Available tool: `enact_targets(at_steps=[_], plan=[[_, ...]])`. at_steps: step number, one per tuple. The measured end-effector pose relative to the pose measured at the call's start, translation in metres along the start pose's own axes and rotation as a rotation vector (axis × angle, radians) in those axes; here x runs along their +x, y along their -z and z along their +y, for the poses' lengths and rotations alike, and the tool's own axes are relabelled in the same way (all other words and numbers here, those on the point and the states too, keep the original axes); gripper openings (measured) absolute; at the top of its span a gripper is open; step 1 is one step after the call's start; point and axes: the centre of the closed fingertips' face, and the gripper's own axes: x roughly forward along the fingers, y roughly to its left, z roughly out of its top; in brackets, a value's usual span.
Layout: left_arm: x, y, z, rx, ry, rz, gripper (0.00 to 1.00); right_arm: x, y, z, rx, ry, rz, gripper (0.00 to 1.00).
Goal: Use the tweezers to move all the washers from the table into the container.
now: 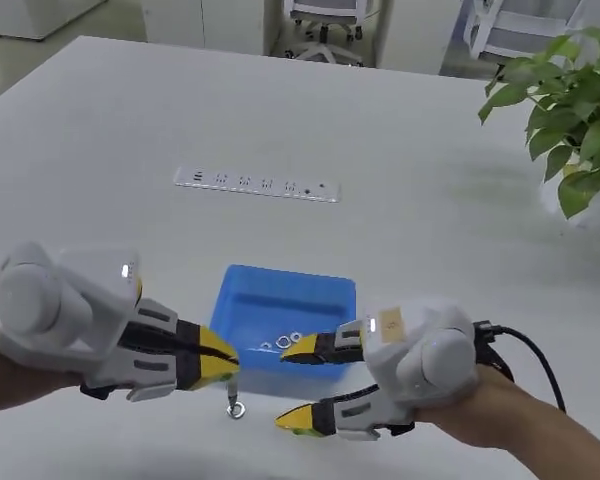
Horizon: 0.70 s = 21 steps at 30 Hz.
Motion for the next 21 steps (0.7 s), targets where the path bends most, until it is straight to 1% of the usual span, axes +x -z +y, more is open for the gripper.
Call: enact_targets(at_steps=[3,7,21], plan=[[0.0,0.0,0.0,-0.001,0.005,0.001,0.05,0.006,-0.001,-0.002,-0.017,-0.008,0.005,0.33],[0.0,-0.001,0.0,-0.002,0.01,-0.001,0.05,0.013,-0.003,-0.003,-0.021,-0.021,0.0,0.3],[0.001,-0.001,0.0,-0.001,0.023,0.003,0.05,0.036,-0.01,-0.001,-0.052,-0.095,-0.004,0.19]])
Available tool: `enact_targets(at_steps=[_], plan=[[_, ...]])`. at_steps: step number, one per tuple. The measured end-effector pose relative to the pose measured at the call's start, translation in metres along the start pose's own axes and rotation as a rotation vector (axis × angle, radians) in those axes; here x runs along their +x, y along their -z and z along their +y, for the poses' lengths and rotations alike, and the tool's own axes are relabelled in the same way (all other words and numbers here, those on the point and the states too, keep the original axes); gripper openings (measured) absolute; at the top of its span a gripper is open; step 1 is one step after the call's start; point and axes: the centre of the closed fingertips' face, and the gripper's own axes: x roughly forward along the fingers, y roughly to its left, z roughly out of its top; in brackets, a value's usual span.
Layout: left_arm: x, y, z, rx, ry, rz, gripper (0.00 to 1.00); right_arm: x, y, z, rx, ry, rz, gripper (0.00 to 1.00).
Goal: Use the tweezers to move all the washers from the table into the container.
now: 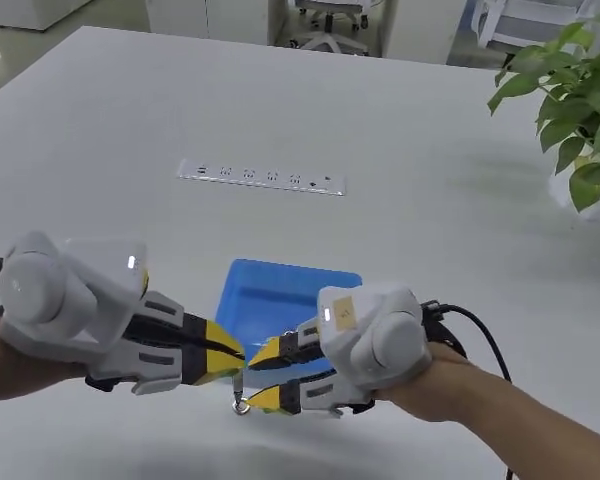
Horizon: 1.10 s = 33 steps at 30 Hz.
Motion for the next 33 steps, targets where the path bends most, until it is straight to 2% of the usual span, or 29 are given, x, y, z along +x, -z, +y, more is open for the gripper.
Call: enact_targets(at_steps=[7,15,33], plan=[[0.001,-0.001,0.0,-0.003,0.005,-0.004,0.05,0.009,-0.001,0.0,-0.008,-0.033,0.005,0.14],[0.002,-0.001,0.001,-0.002,0.01,-0.002,0.05,0.011,-0.001,0.0,-0.038,-0.056,0.023,0.1],[0.002,-0.001,-0.001,-0.011,0.013,0.0,0.06,0.011,0.0,0.001,-0.037,-0.054,0.032,0.07]])
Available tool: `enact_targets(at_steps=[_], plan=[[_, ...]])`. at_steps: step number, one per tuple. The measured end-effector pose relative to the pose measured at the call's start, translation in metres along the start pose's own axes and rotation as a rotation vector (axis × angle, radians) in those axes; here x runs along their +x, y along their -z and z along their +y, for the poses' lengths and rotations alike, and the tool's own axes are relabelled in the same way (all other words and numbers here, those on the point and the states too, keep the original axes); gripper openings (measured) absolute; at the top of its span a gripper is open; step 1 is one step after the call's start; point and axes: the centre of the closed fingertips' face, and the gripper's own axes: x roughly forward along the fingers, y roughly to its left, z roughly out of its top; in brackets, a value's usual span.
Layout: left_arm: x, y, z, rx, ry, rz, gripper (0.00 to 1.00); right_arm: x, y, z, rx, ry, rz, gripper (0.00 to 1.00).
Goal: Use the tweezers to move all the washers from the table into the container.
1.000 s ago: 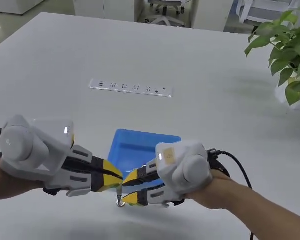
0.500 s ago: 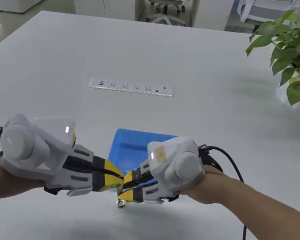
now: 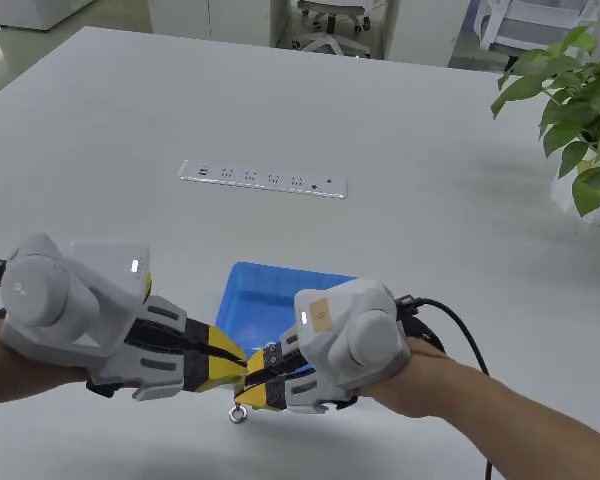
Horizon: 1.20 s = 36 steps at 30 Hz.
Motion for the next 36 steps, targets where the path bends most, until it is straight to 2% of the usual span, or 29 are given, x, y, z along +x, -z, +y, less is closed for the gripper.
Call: enact_targets(at_steps=[8,15,27,33,36], plan=[[-0.004,-0.004,0.005,-0.013,-0.025,-0.022,0.17,-0.001,-0.004,-0.001,0.012,0.007,-0.011,0.07],[-0.009,-0.001,0.007,-0.04,-0.045,-0.032,0.28,-0.007,-0.01,-0.002,0.007,0.012,-0.013,0.07],[-0.019,0.0,0.014,-0.112,-0.118,-0.073,0.63,-0.02,-0.021,0.0,-0.007,0.003,0.008,0.07],[-0.024,0.0,0.016,-0.137,-0.15,-0.087,0.75,-0.033,-0.03,-0.008,-0.005,0.021,0.008,0.07],[-0.026,0.0,0.016,-0.145,-0.16,-0.087,0.79,-0.04,-0.033,-0.011,0.001,0.03,0.009,0.07]])
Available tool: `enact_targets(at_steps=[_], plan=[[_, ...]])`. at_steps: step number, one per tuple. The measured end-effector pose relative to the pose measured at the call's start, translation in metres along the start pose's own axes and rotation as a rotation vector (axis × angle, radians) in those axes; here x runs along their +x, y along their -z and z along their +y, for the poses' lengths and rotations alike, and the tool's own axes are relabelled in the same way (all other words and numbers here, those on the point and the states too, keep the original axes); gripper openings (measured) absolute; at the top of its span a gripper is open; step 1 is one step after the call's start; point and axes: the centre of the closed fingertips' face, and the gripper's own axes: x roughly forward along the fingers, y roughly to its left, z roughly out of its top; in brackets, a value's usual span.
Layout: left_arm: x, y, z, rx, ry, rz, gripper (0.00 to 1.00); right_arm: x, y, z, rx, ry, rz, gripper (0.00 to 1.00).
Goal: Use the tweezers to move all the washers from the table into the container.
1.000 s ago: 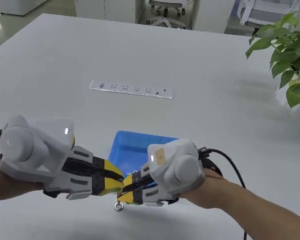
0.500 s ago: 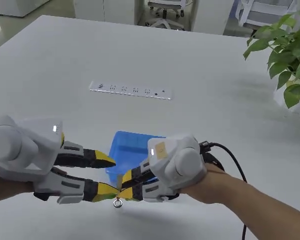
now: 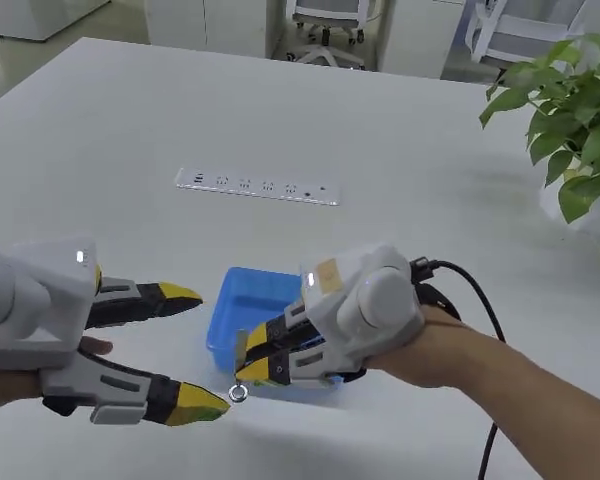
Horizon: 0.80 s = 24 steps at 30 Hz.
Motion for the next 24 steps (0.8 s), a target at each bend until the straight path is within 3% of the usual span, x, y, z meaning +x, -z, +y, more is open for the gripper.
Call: enact_targets(at_steps=[7,24], plan=[[-0.004,-0.003,0.002,-0.032,-0.032,-0.021,0.89,-0.014,-0.009,-0.011,-0.002,0.024,-0.006,0.07],[-0.008,-0.004,0.007,-0.059,-0.065,-0.034,0.99,-0.036,-0.017,-0.046,0.003,0.083,-0.018,0.07]])
